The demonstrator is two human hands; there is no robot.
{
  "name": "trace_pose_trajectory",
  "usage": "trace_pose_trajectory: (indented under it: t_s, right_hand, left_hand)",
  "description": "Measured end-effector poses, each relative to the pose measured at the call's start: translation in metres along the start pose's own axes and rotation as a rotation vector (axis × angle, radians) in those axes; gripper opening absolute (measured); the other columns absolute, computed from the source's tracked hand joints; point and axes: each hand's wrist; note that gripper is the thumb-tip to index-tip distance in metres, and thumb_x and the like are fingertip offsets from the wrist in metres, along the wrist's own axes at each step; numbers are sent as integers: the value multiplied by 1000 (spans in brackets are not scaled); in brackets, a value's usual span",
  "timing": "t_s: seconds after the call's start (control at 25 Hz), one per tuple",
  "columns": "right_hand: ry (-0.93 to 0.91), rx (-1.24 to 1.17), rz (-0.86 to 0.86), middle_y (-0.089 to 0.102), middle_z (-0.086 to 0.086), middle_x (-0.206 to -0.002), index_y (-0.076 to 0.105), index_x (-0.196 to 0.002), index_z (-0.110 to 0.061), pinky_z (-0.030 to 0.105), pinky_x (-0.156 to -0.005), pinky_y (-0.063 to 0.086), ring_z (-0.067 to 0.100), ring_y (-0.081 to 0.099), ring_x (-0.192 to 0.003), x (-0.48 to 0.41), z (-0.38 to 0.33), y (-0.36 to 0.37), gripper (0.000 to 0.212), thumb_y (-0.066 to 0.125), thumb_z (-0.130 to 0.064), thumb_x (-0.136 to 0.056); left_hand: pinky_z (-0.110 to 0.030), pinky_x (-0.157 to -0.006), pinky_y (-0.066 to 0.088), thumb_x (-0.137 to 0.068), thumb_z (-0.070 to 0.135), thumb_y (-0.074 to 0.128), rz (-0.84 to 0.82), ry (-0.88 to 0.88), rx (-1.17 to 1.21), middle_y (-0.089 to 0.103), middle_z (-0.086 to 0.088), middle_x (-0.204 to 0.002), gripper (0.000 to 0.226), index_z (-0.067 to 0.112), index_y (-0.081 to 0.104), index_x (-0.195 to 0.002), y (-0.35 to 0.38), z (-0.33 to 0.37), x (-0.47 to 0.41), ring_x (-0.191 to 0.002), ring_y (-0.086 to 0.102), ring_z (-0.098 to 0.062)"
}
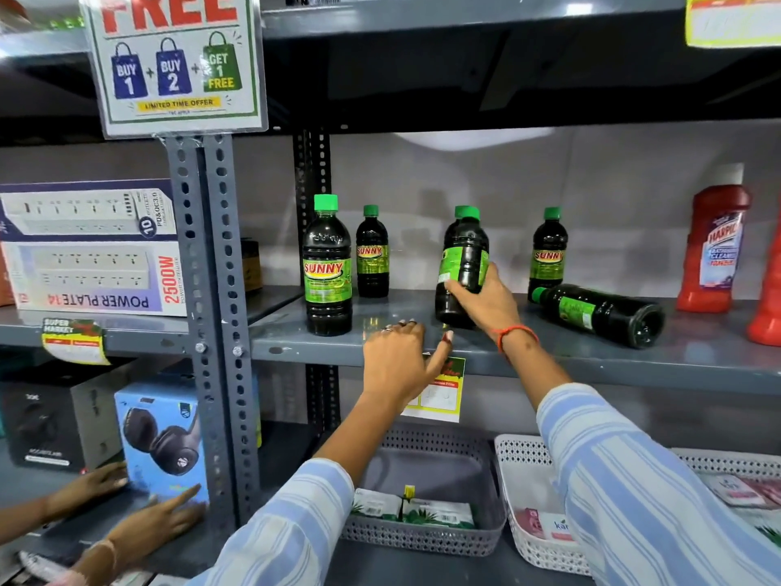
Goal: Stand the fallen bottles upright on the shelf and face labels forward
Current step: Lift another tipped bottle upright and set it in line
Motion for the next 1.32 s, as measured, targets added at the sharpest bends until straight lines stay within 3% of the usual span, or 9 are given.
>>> trace_pose_trajectory:
  t_s: [0.2, 0.48, 0.64, 0.76, 0.88, 1.08, 1.16, 1.24, 1.32]
  right_hand:
    - [-88, 22, 2, 56, 13, -130, 35, -137, -14, 46, -101, 46, 32, 56, -119, -4, 6, 0, 87, 77, -36, -65]
    - [-6, 229, -22, 53, 20, -128, 36, -132, -2, 41, -96, 46, 36, 53, -119, -6, 11, 4, 100, 82, -50, -58]
    - [44, -9, -132, 64, 10, -119, 41, -127, -8, 40, -94, 51, 28, 62, -111, -3, 10, 1, 84, 81, -34, -57]
    - [58, -62, -182, 64, 7, -115, 49, -123, -12, 40, -98, 51, 23, 60, -112, -4, 11, 3, 94, 76, -48, -41]
    - [40, -10, -149, 52, 8, -122, 44, -128, -10, 40, -103, 45, 22, 49, -118, -6, 11, 3, 98, 86, -48, -48]
    - [69, -161, -217, 60, 5, -110, 42, -128, -4, 32, -93, 48, 21, 58, -105, -6, 13, -1, 71, 79, -16, -68]
    - [72, -159, -238, 61, 6, -110, 47, -124, -6, 31, -92, 50, 20, 59, -104, -9, 15, 1, 77, 83, -28, -58]
    - [59, -125, -213, 59, 8, -116, 49, -122, -12, 37, -97, 51, 23, 58, -110, -16, 22, 6, 98, 85, -47, -38]
    - [46, -155, -222, 61, 9, -117, 50, -122, -12, 41, -99, 50, 24, 59, -109, -23, 31, 10, 99, 86, -44, -34]
  left_hand:
    - [-29, -50, 32, -87, 55, 30, 8, -15, -12, 64, -6, -61, 55, 13, 56, -64, 2, 1, -1, -59, 61, -28]
    - [-32, -55, 41, -88, 53, 31, 39, -26, -18, 66, -6, -62, 55, 11, 60, -67, 7, 1, 2, -60, 63, -28]
    - [-31, -58, 44, -88, 52, 33, 76, -35, -39, 69, -5, -66, 55, 12, 65, -70, 9, -1, 3, -62, 64, -26]
    - [-31, -58, 45, -88, 51, 33, 92, -37, -42, 71, -4, -68, 54, 12, 66, -71, 12, 0, 4, -63, 65, -25]
    - [-31, -58, 45, -88, 51, 34, 96, -40, -48, 71, -4, -69, 54, 11, 67, -72, 12, 1, 3, -63, 65, -25]
    - [-33, -62, 47, -88, 51, 34, 79, -51, -49, 73, -6, -73, 55, 10, 69, -76, 10, 1, 4, -66, 67, -26]
    - [-33, -63, 48, -87, 50, 35, 84, -52, -54, 74, -6, -75, 54, 10, 70, -77, 9, 3, 5, -68, 67, -26]
    - [-32, -63, 48, -87, 49, 36, 85, -54, -51, 74, -6, -75, 53, 10, 71, -77, 7, 4, 4, -67, 68, -26]
    - [-31, -62, 48, -87, 49, 36, 78, -57, -52, 74, -5, -75, 53, 10, 71, -77, 6, 4, 4, -66, 68, -26]
Point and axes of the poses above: each hand's wrist, its own x-axis away from the middle knuckle, its own y-axis out of the palm, z = x × y
